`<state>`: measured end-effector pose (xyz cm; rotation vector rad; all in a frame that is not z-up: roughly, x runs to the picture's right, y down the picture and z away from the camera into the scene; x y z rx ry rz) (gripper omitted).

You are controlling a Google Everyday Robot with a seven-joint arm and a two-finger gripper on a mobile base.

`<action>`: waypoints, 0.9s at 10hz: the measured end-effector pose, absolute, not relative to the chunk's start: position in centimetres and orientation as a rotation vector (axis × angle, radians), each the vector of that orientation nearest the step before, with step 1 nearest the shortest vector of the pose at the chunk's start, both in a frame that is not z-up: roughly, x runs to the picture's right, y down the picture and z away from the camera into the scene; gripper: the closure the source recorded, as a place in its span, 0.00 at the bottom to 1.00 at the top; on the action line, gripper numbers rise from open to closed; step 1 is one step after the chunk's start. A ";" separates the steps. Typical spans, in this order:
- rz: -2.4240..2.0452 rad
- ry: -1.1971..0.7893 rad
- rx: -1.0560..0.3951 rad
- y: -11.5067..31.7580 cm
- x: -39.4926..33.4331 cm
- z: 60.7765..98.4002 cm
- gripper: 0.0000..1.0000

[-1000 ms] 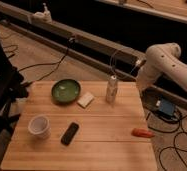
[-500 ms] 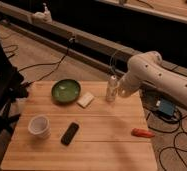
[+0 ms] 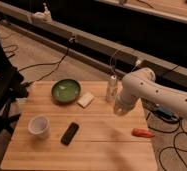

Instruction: Move the arm in a circular motion

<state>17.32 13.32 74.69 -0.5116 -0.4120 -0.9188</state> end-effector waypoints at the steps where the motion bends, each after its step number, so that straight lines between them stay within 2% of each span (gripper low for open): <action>1: -0.885 -0.344 -0.552 13.4 20.4 75.4 1.00; 2: -0.849 -0.259 -0.574 12.1 23.4 76.3 1.00; 5: -0.822 -0.109 -0.550 6.8 26.3 78.3 1.00; 6: -0.833 -0.072 -0.528 4.5 25.7 79.1 1.00; 9: -0.896 -0.083 -0.480 2.0 21.1 80.4 1.00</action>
